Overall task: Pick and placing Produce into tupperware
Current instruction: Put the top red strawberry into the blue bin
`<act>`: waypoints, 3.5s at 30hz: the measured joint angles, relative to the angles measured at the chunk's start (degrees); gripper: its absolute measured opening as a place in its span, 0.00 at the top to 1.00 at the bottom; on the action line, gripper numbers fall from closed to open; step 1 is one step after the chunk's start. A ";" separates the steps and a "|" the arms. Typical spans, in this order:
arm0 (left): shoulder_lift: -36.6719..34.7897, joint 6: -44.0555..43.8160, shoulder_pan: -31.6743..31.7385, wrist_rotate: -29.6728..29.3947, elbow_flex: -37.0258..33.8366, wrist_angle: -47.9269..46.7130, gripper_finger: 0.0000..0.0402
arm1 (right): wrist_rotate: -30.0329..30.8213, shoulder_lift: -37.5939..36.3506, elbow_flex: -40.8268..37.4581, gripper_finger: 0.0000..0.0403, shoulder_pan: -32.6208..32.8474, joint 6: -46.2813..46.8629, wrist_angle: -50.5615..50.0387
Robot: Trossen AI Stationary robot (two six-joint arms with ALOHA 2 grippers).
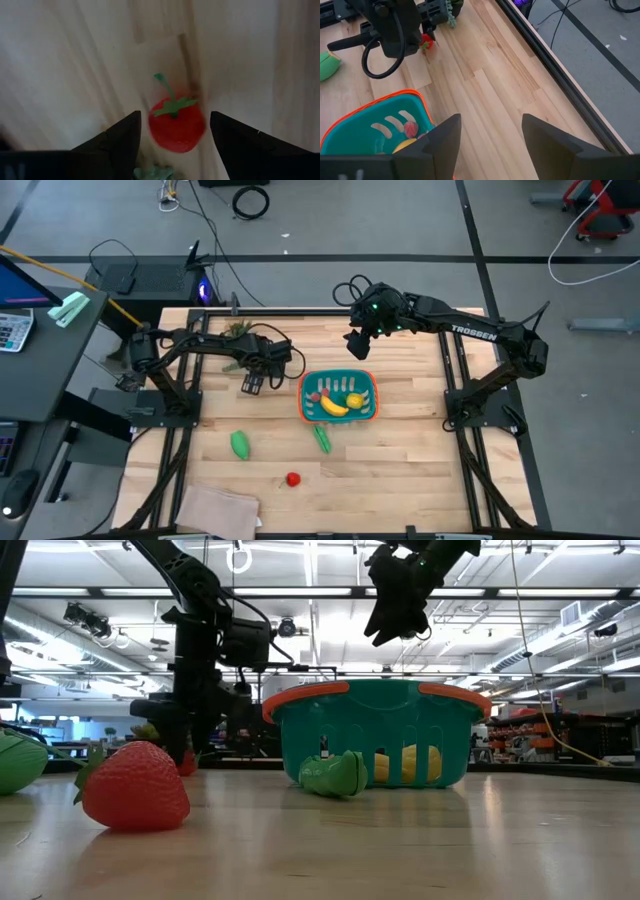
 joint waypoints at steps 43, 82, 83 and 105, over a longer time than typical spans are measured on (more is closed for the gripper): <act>4.13 -1.51 -1.36 1.04 16.63 -10.64 0.73 | 0.00 0.00 0.00 0.47 0.02 -0.39 0.00; 3.96 -25.09 10.94 13.75 8.33 -25.83 0.46 | -0.02 0.00 0.00 0.47 0.00 -1.53 0.00; 3.96 -24.63 11.25 12.63 8.33 -25.42 0.46 | -0.02 0.00 0.00 0.47 0.01 -1.53 0.01; 3.96 -14.31 11.28 11.75 8.33 -19.31 0.34 | -0.02 0.00 0.00 0.47 0.00 -1.51 0.00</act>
